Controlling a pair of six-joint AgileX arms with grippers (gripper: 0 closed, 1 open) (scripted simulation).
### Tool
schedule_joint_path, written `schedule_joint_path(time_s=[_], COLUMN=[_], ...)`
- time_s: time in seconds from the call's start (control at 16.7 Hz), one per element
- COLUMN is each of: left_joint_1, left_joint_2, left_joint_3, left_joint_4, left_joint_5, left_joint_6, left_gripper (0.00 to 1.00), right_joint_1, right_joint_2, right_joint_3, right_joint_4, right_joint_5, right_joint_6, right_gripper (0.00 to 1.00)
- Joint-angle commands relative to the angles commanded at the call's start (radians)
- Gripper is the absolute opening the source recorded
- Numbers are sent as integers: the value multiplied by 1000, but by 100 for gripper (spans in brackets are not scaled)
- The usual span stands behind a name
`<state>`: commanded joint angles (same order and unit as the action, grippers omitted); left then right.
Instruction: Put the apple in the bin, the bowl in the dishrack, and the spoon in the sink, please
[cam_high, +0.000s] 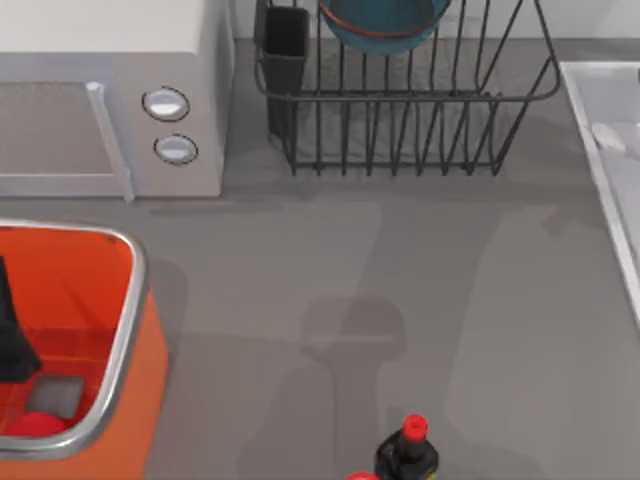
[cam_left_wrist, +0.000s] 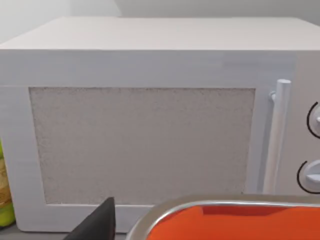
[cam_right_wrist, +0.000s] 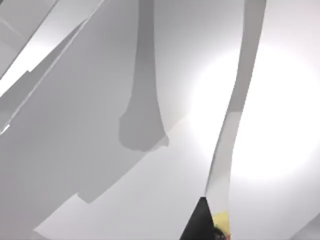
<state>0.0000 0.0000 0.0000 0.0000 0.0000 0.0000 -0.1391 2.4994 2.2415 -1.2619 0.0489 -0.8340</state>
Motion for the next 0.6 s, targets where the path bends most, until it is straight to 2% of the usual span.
schedule_joint_path(time_s=[0.3,0.6], left_joint_1=[0,0], left_joint_2=[0,0], left_joint_3=[0,0], left_joint_4=[0,0], left_joint_5=[0,0], left_joint_6=[0,0], left_gripper=[100,100], right_joint_1=[0,0], right_joint_2=[0,0], right_joint_3=[0,0], right_joint_4=[0,0], right_joint_5=[0,0], right_joint_6=[0,0], right_gripper=[98,100])
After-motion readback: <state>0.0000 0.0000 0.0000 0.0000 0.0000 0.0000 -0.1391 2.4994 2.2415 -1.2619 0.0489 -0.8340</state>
